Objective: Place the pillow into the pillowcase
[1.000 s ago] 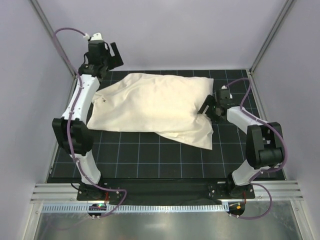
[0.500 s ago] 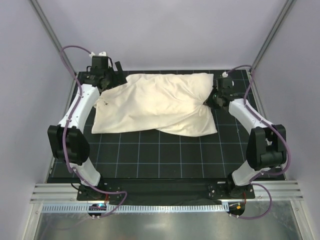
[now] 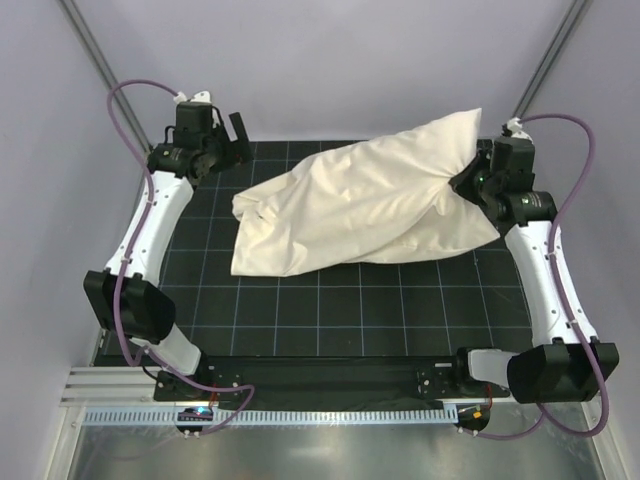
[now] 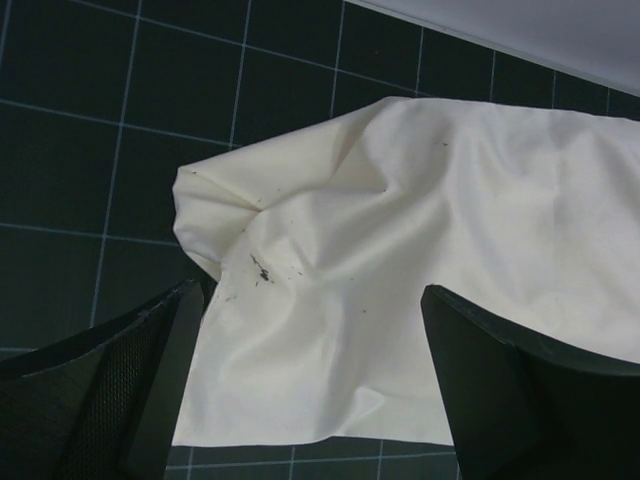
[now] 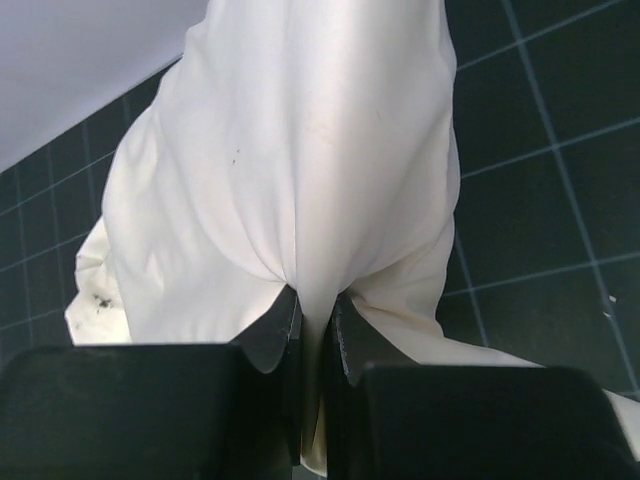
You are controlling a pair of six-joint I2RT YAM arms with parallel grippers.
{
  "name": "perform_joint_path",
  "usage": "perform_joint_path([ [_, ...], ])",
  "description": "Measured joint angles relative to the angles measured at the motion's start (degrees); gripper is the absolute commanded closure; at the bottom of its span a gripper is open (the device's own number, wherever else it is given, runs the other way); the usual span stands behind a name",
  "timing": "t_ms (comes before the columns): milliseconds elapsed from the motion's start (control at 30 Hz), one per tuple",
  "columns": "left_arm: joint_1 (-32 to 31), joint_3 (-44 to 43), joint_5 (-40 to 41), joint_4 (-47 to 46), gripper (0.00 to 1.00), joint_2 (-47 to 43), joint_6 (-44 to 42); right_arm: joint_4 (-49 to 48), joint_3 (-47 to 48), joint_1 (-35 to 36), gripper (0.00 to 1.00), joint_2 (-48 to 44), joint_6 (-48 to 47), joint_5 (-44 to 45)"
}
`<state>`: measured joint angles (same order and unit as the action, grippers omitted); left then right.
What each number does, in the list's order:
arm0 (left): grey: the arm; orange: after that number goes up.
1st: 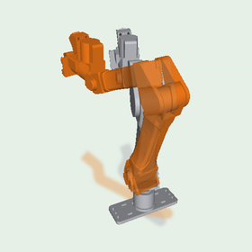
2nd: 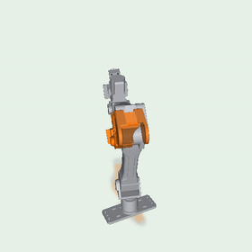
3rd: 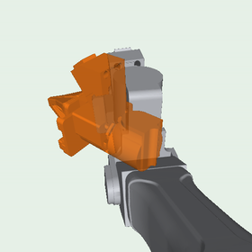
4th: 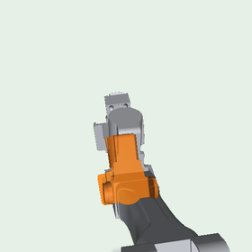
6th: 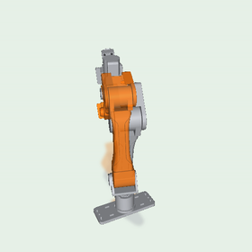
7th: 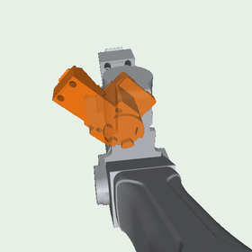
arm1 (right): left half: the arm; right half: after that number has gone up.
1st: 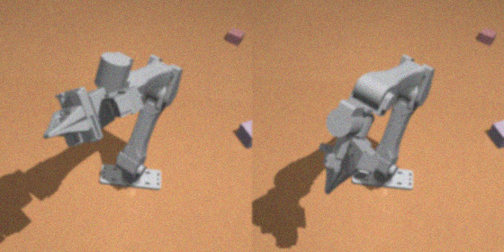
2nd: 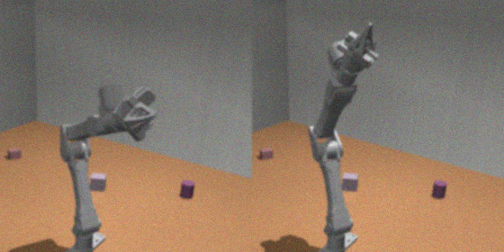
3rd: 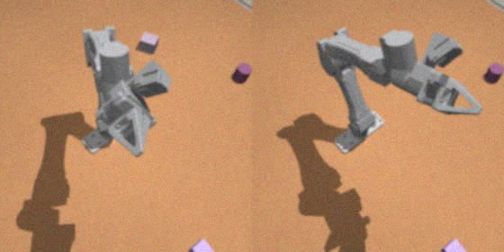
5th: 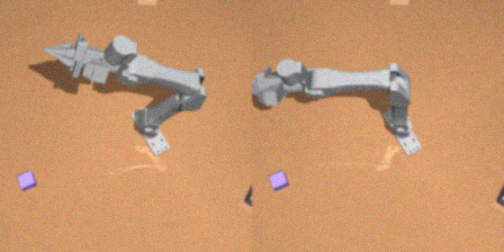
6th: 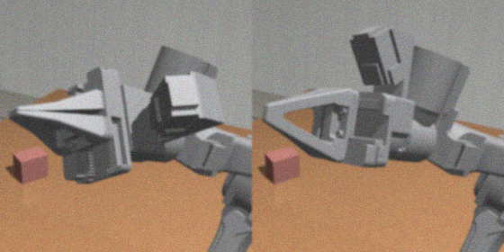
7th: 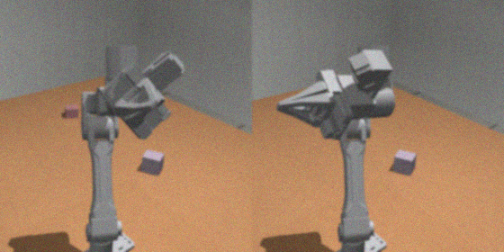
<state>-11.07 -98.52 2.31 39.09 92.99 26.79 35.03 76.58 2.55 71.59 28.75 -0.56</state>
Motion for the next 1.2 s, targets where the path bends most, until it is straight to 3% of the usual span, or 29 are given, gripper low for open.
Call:
perform_joint_path([
  [200,-1.62,0.09,0.02,2.29,0.06,0.55,0.09,-0.57,-11.02,-4.96,0.96,-1.4,-0.15,-0.15],
  [267,-3.04,0.09,0.22,2.47,0.07,1.09,0.07,-1.14,-17.99,-4.37,0.96,-2.64,0.66,-2.05],
  [333,-5.11,0.09,1.16,2.58,0.06,1.79,0.04,-2.64,-25.29,-0.09,0.89,-3.93,2.14,-2.69],
  [367,-6.69,0.13,1.77,2.69,0.06,2.16,0.07,-2.56,-27.85,4.24,0.67,-4.15,2.69,-2.16],
  [433,-10.05,0.66,3.17,2.8,0.06,2.62,0.2,-2.32,-29.62,13.75,0.39,-3.3,3.45,-2.93],
  [467,-11.87,1.31,3.89,2.75,0.05,2.62,0.44,-2.51,-29.53,17.81,0.13,-2.82,3.54,-3.72],
  [500,-13.55,2.43,4.42,2.54,0.05,2.47,0.87,-2.78,-29.42,20.9,0.01,-2.67,3.78,-4.31],
  [567,-16.46,6.75,4.74,1.33,0.04,1.18,2.01,-2.95,-29.29,23.61,0.0,-3.76,3.28,-3.78],
  [667,-19.41,16.87,5.01,-0.92,0.02,-2.95,4.52,-2.14,-29.18,21.44,0.0,-8.31,3.06,-0.59],
  [833,-25.55,33.27,7.06,-5.07,0.01,-13.46,11.43,-2.71,-29.0,5.73,0.0,-14.34,2.73,-2.01],
  [1000,-38.97,43.23,12.46,-16.22,0.0,-19.71,21.16,-9.62,-29.14,-5.29,0.0,-7.8,2.86,-9.14],
  [1100,-45.53,44.0,15.87,-22.53,0.0,-17.51,25.66,-17.07,-29.4,-7.04,0.0,-0.31,4.26,-15.02],
  [1200,-47.8,43.04,18.38,-28.7,0.01,-11.89,29.99,-22.25,-29.44,-7.23,0.0,5.62,5.55,-17.73],
])
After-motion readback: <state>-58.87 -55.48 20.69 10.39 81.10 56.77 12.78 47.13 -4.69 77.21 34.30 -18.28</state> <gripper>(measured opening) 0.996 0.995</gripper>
